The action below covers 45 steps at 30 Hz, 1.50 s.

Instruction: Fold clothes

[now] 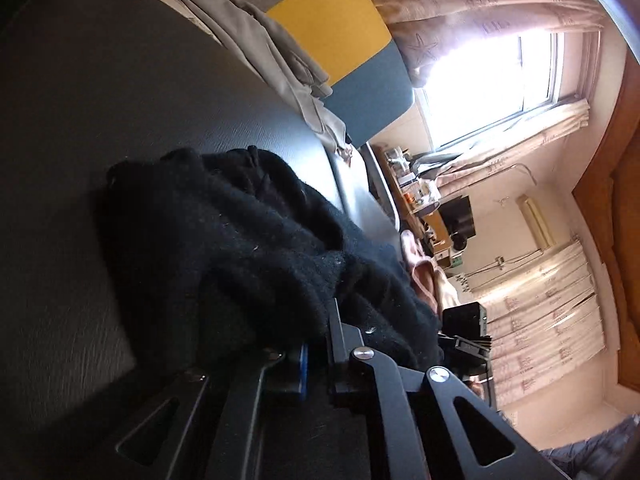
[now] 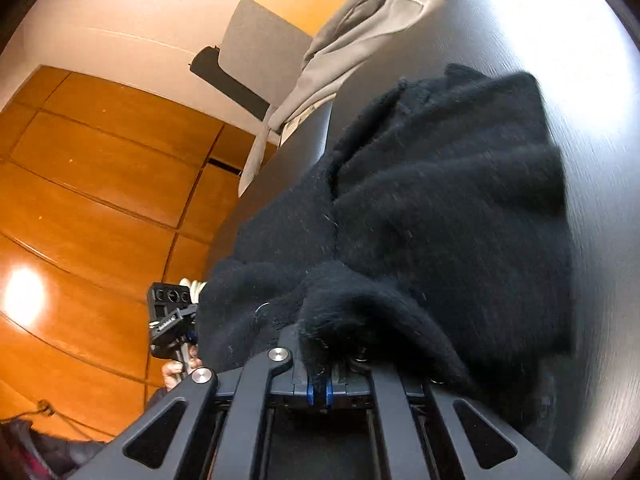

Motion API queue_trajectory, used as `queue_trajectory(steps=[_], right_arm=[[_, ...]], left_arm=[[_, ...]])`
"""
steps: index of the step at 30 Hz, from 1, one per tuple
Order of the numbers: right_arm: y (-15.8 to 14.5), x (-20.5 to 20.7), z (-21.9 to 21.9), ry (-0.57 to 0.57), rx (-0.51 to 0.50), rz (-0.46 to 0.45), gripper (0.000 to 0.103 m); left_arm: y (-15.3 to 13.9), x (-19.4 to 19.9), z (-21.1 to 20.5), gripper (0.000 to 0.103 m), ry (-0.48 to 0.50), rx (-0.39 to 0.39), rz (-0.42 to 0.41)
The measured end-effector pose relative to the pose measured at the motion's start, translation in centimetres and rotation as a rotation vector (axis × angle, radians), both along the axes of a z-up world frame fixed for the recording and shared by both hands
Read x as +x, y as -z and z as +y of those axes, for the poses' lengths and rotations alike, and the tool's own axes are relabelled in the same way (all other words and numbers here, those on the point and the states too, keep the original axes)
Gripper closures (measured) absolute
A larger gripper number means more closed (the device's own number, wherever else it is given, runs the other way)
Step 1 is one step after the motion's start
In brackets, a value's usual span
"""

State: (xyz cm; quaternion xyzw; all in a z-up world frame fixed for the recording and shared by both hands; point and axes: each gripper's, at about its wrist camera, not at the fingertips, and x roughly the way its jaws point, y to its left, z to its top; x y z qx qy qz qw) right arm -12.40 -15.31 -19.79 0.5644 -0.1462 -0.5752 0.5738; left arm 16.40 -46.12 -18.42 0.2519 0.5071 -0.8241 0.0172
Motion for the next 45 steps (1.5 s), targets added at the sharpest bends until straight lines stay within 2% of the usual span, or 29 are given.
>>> queue_trajectory(steps=[6, 9, 11, 12, 13, 14, 18, 19, 20, 21, 23, 26, 29, 32, 34, 35, 36, 37, 39, 41, 42, 43, 45], right_arm=[[-0.1, 3.6, 3.3, -0.003, -0.008, -0.032, 0.102], [-0.9, 4.7, 4.2, 0.012, -0.023, -0.025, 0.091], [-1.7, 5.3, 4.1, 0.007, -0.049, -0.015, 0.068], [-2.2, 5.5, 4.1, 0.004, -0.062, -0.01, 0.061], [-2.6, 5.8, 4.1, 0.001, -0.075, -0.005, 0.051], [-3.1, 6.0, 4.0, -0.002, -0.089, 0.0, 0.047], [-3.8, 7.1, 2.9, -0.042, 0.009, 0.11, 0.047], [-4.0, 7.4, 2.6, -0.052, 0.033, 0.138, 0.052], [-4.1, 7.6, 2.7, -0.062, 0.05, 0.154, 0.065], [-4.2, 7.8, 3.1, -0.077, 0.063, 0.175, 0.073], [-4.7, 8.3, 3.4, -0.116, 0.069, 0.217, 0.09], [-5.9, 8.7, 3.0, -0.145, 0.043, 0.251, 0.093], [-7.2, 7.5, 2.4, -0.112, -0.055, 0.209, 0.093], [-7.7, 5.1, 1.3, -0.046, -0.138, 0.144, 0.093], [-7.0, 3.0, 0.2, 0.027, -0.136, 0.097, 0.093], [-6.6, 1.9, -0.3, 0.064, -0.135, 0.074, 0.093], [-5.7, 0.7, -0.8, 0.106, -0.126, 0.027, 0.091], [-4.4, -0.4, -1.4, 0.136, -0.117, -0.03, 0.089], [-3.2, -1.4, -1.9, 0.175, -0.113, -0.079, 0.082], [-2.4, -1.7, -2.2, 0.195, -0.122, -0.115, 0.061], [-2.0, -1.9, -2.4, 0.205, -0.126, -0.133, 0.054], [-2.1, -1.9, -2.2, 0.188, -0.149, -0.145, 0.045], [-2.7, -1.6, -2.1, 0.171, -0.162, -0.122, 0.043]], left_arm=[[-0.8, 2.9, 2.4, 0.096, -0.02, 0.006, -0.017], [-1.2, 4.3, 3.7, 0.096, -0.03, 0.01, -0.026], [-2.4, 4.7, 3.9, 0.097, -0.034, 0.015, -0.005], [-2.9, 4.7, 4.0, 0.095, -0.028, 0.021, 0.011], [-3.3, 4.8, 4.1, 0.093, -0.027, 0.017, 0.015], [-3.6, 4.8, 4.2, 0.091, -0.023, 0.011, 0.01], [-3.6, 3.8, 4.3, 0.086, -0.012, 0.025, -0.025], [-3.7, 3.5, 4.4, 0.086, -0.016, 0.008, -0.041], [-3.7, 3.3, 4.5, 0.087, -0.013, -0.011, -0.062], [-3.7, 3.2, 4.6, 0.093, -0.01, -0.029, -0.082], [-3.7, 3.0, 4.8, 0.095, 0.017, -0.028, -0.065], [-4.1, 3.5, 4.8, 0.096, 0.019, 0.031, 0.029], [-4.2, 4.8, 3.7, 0.097, -0.028, 0.115, 0.148], [-3.1, 5.2, 2.6, 0.096, -0.091, 0.191, 0.167], [-2.3, 5.4, 1.8, 0.096, -0.134, 0.242, 0.175], [-1.8, 5.5, 1.5, 0.09, -0.155, 0.267, 0.179], [-1.4, 5.6, 1.1, 0.085, -0.177, 0.292, 0.183], [-1.0, 5.7, 0.7, 0.085, -0.198, 0.317, 0.187], [-0.2, 5.9, 0.0, 0.084, -0.241, 0.368, 0.195], [0.6, 6.2, -0.8, 0.083, -0.283, 0.418, 0.203], [0.4, 6.6, -0.9, 0.083, -0.29, 0.402, 0.187], [-0.1, 7.1, -0.7, 0.083, -0.293, 0.352, 0.156], [-1.2, 8.1, -0.4, 0.081, -0.298, 0.243, 0.091]])
